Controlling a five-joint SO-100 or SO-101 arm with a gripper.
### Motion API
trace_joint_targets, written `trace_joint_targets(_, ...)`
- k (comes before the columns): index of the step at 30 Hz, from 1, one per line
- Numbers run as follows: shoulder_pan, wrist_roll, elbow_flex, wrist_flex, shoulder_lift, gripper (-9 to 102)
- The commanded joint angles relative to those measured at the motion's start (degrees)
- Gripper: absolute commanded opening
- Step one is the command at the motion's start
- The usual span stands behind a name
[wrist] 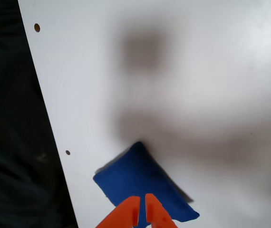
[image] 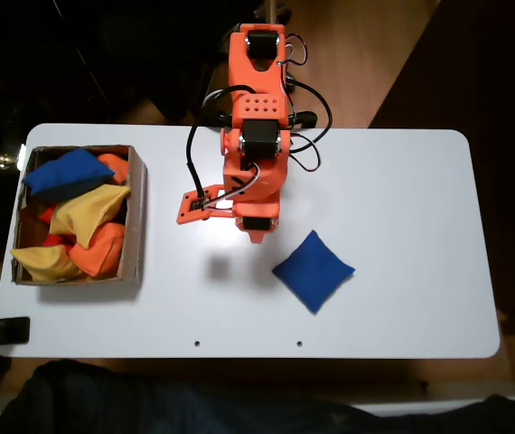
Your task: Grasp a bag and put it in the box.
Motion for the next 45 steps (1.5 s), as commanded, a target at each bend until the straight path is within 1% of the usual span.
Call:
trace_joint_targets(1,-1.05,0.26,-5.45,0.88,-1.67,0)
trace_joint_targets(8,-2.55,0.44,-12.22,3.78,-7.12,0)
trace_joint_targets(13,-3.69,0.44,-14.41,3.96,-10.63,0)
trace_joint_targets(24,-11.25,-0.79,-15.12,4.04,-15.29,0)
trace_joint_targets(34,-17.31,-5.8,-15.12,3.96,-18.98,0)
trace_joint_targets(45,-21.88,-5.62,-16.08,3.6,-23.73,0)
